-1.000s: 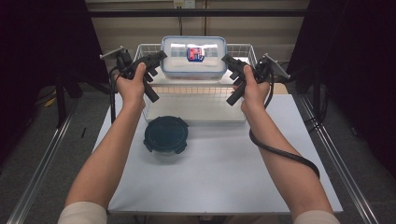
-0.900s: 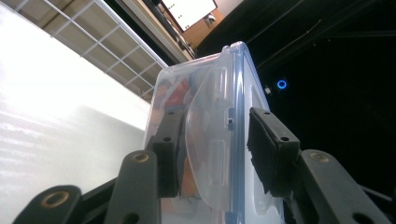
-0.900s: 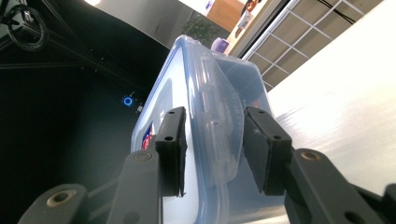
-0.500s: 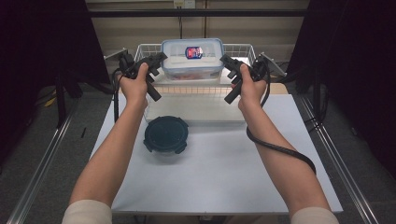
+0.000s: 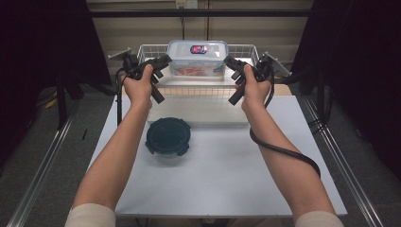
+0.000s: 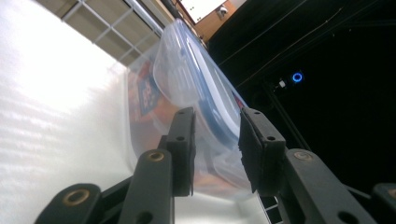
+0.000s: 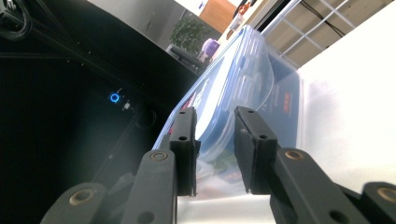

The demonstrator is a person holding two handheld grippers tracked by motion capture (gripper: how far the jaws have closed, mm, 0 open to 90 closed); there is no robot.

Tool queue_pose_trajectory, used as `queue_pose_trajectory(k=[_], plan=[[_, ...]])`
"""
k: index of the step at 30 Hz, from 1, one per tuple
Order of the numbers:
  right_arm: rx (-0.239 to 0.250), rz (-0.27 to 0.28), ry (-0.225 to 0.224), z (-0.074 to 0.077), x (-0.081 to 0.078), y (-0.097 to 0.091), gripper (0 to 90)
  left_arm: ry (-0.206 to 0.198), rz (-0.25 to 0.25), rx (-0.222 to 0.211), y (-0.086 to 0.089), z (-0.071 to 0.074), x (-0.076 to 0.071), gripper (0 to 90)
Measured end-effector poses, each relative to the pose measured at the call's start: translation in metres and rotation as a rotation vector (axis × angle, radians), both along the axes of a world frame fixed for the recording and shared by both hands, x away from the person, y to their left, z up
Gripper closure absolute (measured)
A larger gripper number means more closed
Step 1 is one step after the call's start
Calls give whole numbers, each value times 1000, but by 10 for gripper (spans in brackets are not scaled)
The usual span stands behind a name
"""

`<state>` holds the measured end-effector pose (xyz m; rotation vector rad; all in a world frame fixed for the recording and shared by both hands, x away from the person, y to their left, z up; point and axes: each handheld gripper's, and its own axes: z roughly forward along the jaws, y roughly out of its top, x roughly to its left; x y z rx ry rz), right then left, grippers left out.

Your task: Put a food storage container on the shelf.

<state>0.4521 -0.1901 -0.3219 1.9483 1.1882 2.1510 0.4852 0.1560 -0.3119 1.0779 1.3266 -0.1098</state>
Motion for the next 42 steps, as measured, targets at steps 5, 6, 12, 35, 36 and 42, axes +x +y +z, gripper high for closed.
queue_pose_trajectory(k=[5, 6, 12, 35, 36, 42], plan=[[-23, 31, -9, -1, -4, 4, 630, -25, -29, 26, -5, -1, -8, 610], [-32, 34, -15, 0, -6, 5, 626, -22, -27, 18, -6, -1, -10, 597], [-46, 46, -32, 1, -15, 6, 533, -65, -50, 44, -8, -1, -23, 482], [-76, 98, -52, -17, -62, 9, 310, -93, -64, 101, -3, -20, -69, 211], [-82, 96, -58, -18, -63, 9, 305, -93, -69, 113, -2, -22, -70, 205], [-102, 108, -60, -24, -72, 9, 286, -93, -85, 136, -4, -30, -78, 184]])
